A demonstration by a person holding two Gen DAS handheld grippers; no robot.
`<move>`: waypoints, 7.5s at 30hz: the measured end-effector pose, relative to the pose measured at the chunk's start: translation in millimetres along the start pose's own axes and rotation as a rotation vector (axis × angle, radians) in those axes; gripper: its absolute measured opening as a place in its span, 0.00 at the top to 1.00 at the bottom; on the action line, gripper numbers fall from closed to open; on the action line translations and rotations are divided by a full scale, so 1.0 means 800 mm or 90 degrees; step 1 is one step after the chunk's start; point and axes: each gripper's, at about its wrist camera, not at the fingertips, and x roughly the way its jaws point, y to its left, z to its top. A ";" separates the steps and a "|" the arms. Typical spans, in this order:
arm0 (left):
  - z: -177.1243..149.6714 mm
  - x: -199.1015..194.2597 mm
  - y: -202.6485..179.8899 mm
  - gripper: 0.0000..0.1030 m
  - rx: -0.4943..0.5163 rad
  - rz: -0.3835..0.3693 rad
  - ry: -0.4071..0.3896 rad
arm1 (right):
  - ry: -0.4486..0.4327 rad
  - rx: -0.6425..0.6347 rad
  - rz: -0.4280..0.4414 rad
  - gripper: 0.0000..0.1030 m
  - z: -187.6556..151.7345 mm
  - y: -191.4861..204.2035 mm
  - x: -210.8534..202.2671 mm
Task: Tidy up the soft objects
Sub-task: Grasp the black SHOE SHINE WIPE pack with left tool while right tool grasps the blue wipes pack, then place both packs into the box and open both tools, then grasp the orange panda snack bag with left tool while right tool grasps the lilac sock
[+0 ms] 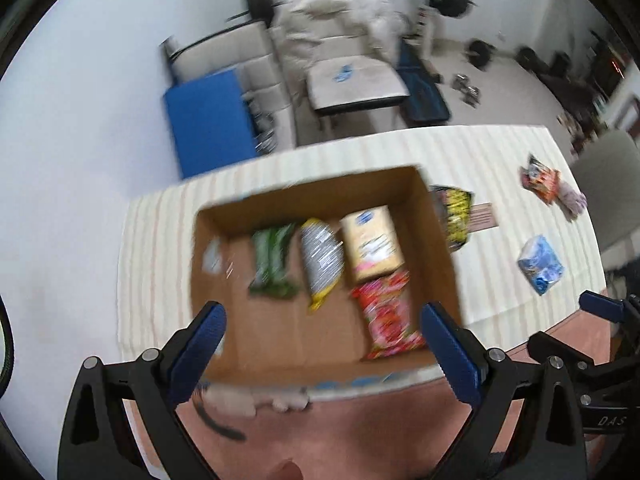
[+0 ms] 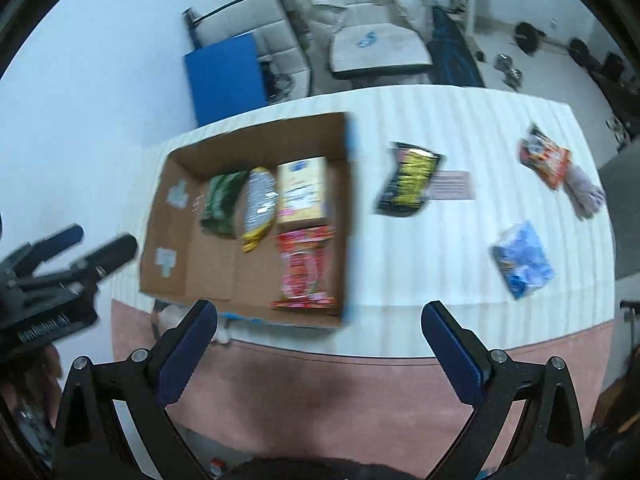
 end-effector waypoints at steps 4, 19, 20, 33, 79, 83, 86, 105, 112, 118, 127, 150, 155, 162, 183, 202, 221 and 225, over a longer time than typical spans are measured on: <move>0.080 0.028 -0.099 0.03 0.116 -0.014 0.030 | 0.010 0.041 -0.058 0.00 0.018 -0.088 -0.004; 0.198 0.323 -0.319 0.03 0.271 0.004 0.384 | 0.194 0.059 -0.121 0.00 0.078 -0.291 0.139; 0.196 0.333 -0.321 0.03 0.270 0.006 0.393 | 0.204 0.054 -0.120 0.00 0.077 -0.293 0.148; 0.161 0.404 -0.328 0.03 0.286 0.027 0.450 | 0.300 -0.010 -0.130 0.00 0.063 -0.302 0.242; 0.089 0.177 -0.186 0.63 0.053 -0.132 0.159 | 0.109 0.144 -0.038 0.66 0.078 -0.242 0.100; 0.080 0.113 -0.136 0.63 0.020 -0.154 0.116 | 0.076 0.114 0.015 0.66 0.082 -0.188 0.048; 0.069 0.082 -0.094 0.63 0.003 -0.143 0.097 | 0.059 0.083 0.058 0.66 0.081 -0.137 0.014; -0.058 0.205 0.171 0.63 -0.218 -0.167 0.289 | 0.160 -0.041 0.113 0.66 0.055 0.166 0.186; -0.073 0.281 0.159 0.62 -0.206 -0.234 0.379 | 0.192 -0.038 0.065 0.66 0.044 0.170 0.255; -0.078 0.304 0.144 0.60 -0.189 -0.265 0.412 | 0.203 -0.025 0.051 0.66 0.037 0.168 0.288; -0.065 0.293 0.133 0.54 -0.163 -0.232 0.429 | 0.197 -0.026 0.030 0.43 0.037 0.162 0.302; -0.093 0.128 0.134 0.02 -0.182 -0.126 0.181 | 0.104 -0.079 -0.070 0.00 0.009 0.127 0.150; -0.110 0.086 0.134 0.02 -0.184 -0.079 0.119 | 0.053 -0.094 -0.087 0.00 -0.008 0.129 0.106; -0.127 0.033 0.124 0.02 -0.175 -0.039 0.064 | 0.017 -0.096 -0.071 0.00 -0.034 0.121 0.054; 0.004 -0.060 -0.039 0.02 -0.074 -0.013 -0.030 | -0.042 0.028 0.023 0.00 0.020 -0.069 -0.040; 0.218 0.318 -0.385 0.12 -0.278 -0.407 0.398 | 0.093 0.073 -0.146 0.03 0.194 -0.484 0.092; 0.275 0.371 -0.470 0.42 -0.197 -0.273 0.407 | 0.231 0.050 -0.079 0.33 0.220 -0.527 0.221; 0.277 0.351 -0.488 0.50 -0.078 -0.198 0.346 | 0.234 0.040 -0.121 0.50 0.219 -0.517 0.225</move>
